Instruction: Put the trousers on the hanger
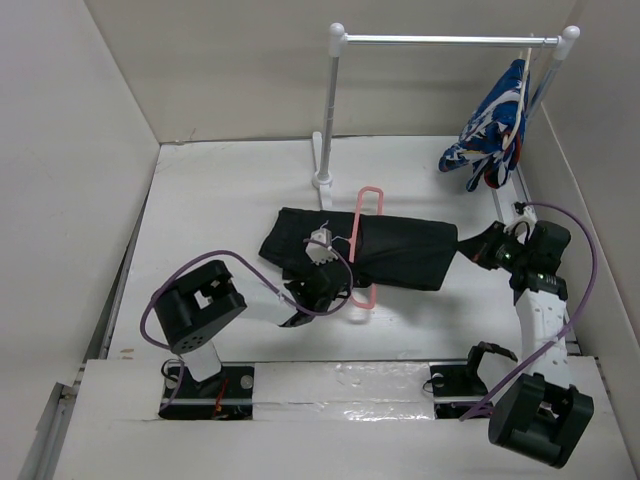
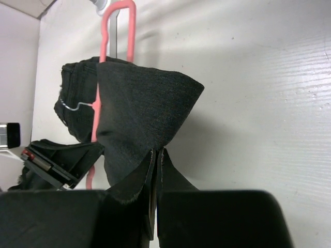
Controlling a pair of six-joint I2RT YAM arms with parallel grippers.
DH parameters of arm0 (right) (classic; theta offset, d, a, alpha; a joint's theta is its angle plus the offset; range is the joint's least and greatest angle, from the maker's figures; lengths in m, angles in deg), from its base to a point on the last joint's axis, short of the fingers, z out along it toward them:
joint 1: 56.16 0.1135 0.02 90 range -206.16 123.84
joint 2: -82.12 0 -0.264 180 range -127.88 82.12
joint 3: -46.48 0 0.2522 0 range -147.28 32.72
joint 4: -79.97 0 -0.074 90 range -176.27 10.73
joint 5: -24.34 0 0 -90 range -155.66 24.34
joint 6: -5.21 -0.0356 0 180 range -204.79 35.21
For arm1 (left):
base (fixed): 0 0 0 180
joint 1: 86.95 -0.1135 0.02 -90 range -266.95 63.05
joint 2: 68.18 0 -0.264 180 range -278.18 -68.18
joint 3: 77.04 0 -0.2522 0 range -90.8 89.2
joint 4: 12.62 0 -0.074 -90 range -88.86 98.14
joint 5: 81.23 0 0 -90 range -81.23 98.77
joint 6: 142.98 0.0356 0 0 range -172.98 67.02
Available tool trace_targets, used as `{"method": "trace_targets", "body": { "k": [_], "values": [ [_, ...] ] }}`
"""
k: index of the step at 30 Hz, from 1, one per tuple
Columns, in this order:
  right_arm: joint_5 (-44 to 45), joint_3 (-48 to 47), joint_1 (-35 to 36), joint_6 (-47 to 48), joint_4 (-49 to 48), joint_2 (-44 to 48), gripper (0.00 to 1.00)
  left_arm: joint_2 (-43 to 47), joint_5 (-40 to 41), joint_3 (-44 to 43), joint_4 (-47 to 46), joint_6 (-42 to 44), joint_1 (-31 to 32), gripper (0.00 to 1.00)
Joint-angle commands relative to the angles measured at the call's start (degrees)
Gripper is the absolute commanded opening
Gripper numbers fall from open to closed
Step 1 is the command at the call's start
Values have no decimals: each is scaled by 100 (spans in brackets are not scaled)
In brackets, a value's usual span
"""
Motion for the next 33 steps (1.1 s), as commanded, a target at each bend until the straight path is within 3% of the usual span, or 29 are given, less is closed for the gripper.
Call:
{"method": "trace_targets", "body": {
  "k": [1, 7, 13, 19, 22, 26, 30, 33],
  "values": [
    [681, -174, -367, -69, -1374, 150, 0, -352, 989, 283, 994, 424, -446, 0],
    [329, -454, -367, -342, -1657, -131, 0, -871, 865, -217, 1046, 416, -51, 0],
    [573, -1209, -471, -167, -947, 44, 0, -1276, 813, -517, 1214, 362, 2, 0],
    [686, -991, -472, -193, -1043, 115, 0, -1416, 865, -789, 1669, 495, 55, 0],
    [1310, -702, -534, -35, -866, 238, 0, -1180, 1050, -546, 1969, 302, -129, 0],
    [1400, 265, -534, -254, -1621, 247, 0, -189, 1093, -25, 1609, 433, -252, 0],
    [1427, 705, -586, -246, -2035, -52, 0, 104, 1593, -235, 2038, 389, 46, 0],
    [1383, 618, -586, -35, -1799, -175, 0, 157, 1603, -446, 1918, 477, 108, 0]
  ]
}}
